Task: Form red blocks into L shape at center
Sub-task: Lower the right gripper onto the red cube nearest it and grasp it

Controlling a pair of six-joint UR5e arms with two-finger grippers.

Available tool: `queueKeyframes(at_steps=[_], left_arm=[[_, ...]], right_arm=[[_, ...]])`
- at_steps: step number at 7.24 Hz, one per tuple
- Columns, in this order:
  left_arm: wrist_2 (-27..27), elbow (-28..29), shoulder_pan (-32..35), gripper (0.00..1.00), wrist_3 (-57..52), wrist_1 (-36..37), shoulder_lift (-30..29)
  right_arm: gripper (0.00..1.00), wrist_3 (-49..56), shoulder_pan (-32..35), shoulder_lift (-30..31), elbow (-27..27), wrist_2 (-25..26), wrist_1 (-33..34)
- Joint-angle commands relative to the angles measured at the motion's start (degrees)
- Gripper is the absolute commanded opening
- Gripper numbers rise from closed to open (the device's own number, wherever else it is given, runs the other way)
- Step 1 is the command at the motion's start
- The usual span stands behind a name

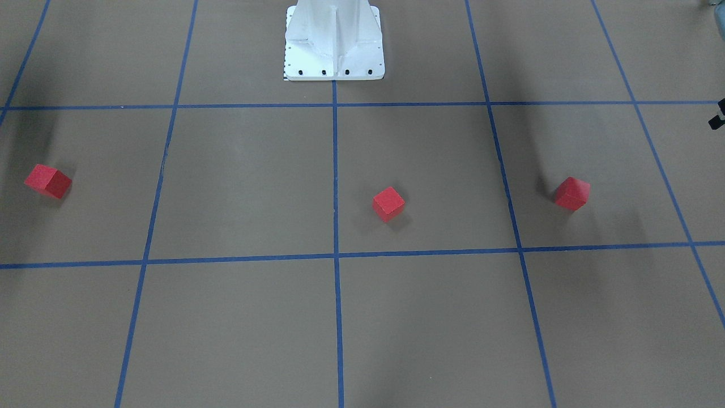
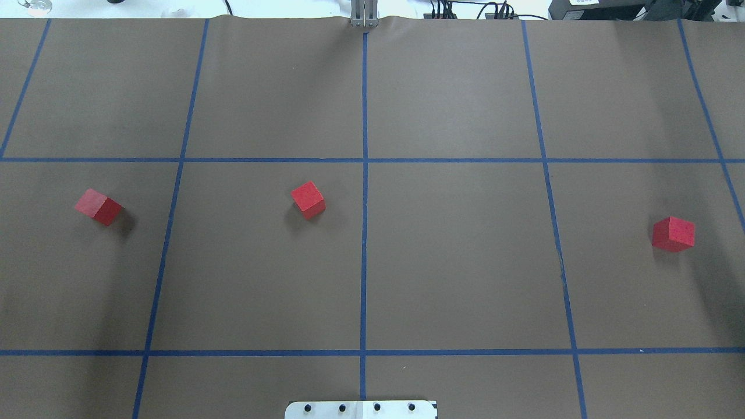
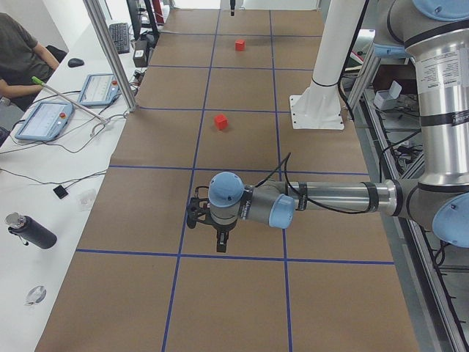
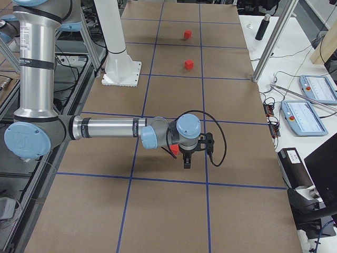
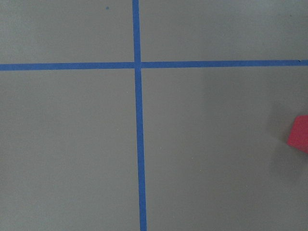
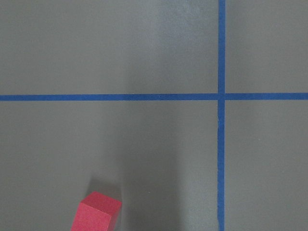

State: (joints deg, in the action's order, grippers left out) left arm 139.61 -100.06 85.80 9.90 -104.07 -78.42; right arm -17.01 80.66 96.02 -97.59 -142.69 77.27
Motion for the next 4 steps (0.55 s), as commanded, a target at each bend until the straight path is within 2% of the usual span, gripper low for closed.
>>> queueKeyframes(at_steps=[1, 2, 4], left_arm=[[-0.04, -0.22, -0.02, 1.00, 0.12, -0.08, 0.02], [0.04, -0.31, -0.02, 1.00, 0.12, -0.08, 0.02], [0.04, -0.40, -0.02, 1.00, 0.12, -0.17, 0.02]], right_arm=[[0.99, -25.05, -10.39, 0.56, -2.50, 4.30, -5.51], [0.99, -27.69, -13.91, 3.18, -2.61, 6.88, -10.43], [0.98, -36.37, -17.97, 3.29, -2.61, 8.92, -11.09]])
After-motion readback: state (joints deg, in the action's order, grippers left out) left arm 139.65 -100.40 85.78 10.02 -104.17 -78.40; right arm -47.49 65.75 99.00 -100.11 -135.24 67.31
